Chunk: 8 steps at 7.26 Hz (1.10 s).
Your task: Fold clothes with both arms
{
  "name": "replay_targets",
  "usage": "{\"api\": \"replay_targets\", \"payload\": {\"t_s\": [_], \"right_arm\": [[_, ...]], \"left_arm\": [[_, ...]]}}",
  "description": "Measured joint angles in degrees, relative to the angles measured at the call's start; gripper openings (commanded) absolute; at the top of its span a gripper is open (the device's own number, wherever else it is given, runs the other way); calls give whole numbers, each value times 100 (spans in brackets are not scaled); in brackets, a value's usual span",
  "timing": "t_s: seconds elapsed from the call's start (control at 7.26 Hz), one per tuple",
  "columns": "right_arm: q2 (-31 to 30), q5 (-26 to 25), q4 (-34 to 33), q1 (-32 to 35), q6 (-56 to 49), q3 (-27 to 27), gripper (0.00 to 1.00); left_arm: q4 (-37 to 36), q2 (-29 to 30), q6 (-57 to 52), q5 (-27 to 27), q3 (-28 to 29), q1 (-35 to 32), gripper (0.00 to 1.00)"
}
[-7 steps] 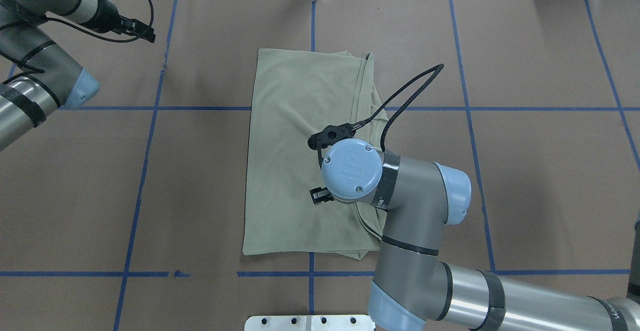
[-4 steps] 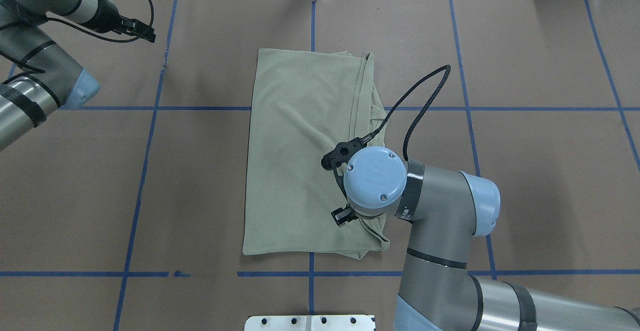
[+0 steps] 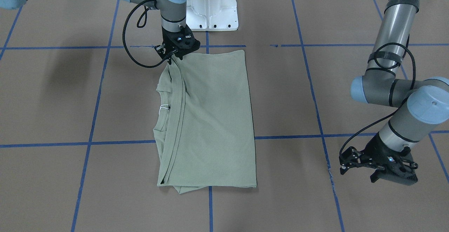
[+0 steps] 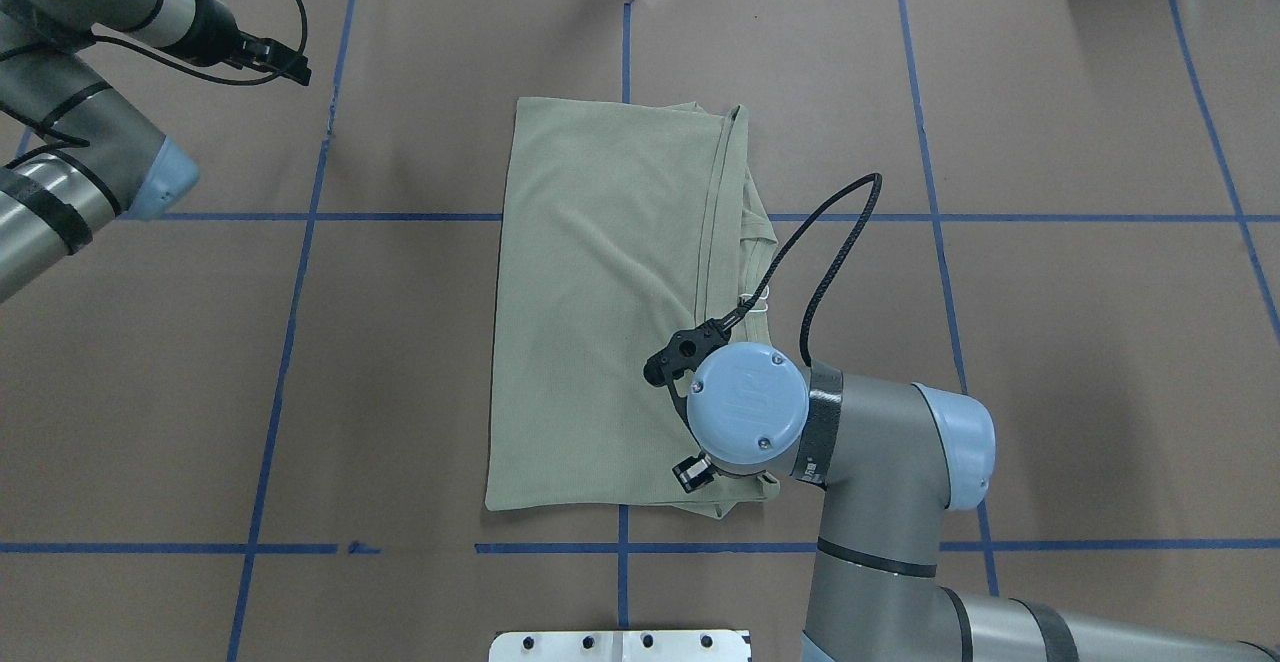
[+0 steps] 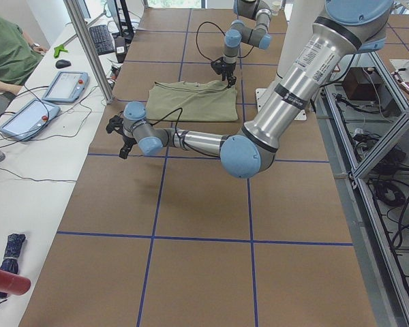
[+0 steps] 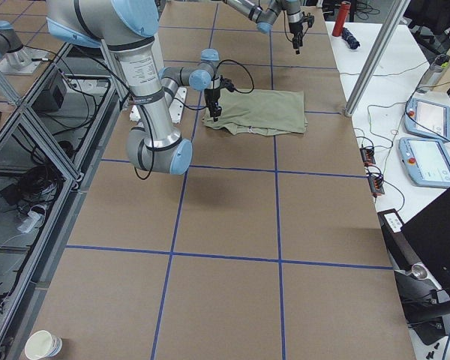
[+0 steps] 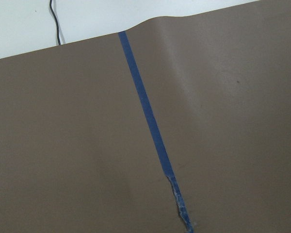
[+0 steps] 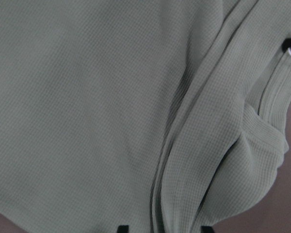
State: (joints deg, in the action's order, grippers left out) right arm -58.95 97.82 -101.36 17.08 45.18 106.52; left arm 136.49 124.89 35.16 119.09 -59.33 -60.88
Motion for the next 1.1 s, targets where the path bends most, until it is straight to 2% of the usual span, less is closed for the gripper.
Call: {"api": "replay_targets", "payload": {"t_s": [0.28, 0.83, 1.1], "right_arm": [[-55, -7, -6, -7, 0, -2, 0], [-69, -85, -30, 55, 3, 53, 0], [-441, -93, -100, 106, 169, 431, 0]], "left_arm": [[19, -3, 0, 0, 0, 4, 100], [37, -9, 0, 0, -2, 6, 100], [43, -9, 0, 0, -4, 6, 100]]}}
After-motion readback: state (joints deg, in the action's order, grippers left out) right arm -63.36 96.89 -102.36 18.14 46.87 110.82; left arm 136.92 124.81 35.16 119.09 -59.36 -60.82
